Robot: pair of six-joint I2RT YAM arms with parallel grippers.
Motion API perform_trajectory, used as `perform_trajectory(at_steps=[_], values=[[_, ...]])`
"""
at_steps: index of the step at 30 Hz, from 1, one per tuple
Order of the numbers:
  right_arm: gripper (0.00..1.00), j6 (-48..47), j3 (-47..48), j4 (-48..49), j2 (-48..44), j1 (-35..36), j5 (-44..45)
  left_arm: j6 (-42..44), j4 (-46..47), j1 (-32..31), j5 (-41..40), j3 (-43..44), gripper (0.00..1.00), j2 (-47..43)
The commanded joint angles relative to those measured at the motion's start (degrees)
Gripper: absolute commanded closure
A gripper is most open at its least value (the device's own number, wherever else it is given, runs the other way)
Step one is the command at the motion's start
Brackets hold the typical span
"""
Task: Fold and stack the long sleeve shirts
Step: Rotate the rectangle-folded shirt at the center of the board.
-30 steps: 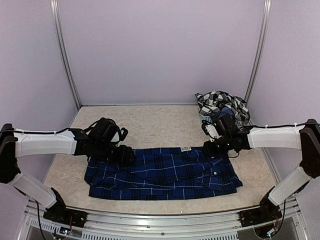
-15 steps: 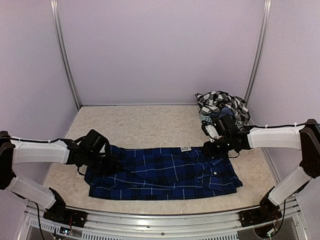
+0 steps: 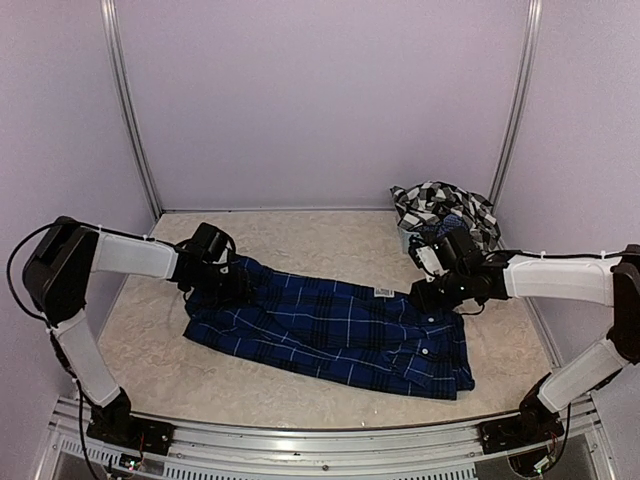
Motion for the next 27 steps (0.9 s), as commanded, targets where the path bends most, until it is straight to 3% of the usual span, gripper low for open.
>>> perform_trajectory(at_steps=[1,13,27], values=[[0.67,-0.27,-2.17,-1.20,-0.95,-0.46,-0.88,7.40,-3.59,1.28,-1.04,12.10,0.29,11.23],[0.72,2.50,-7.54,1.35,1.04,0.50,-10.98,9.52,-3.43,3.75,2.34,42.75,0.27,33.97],[0.75,14.63,-10.51,4.55,5.70,15.82,-9.09,6.47,9.60,4.87,5.64,31.96,0.25,21.61]])
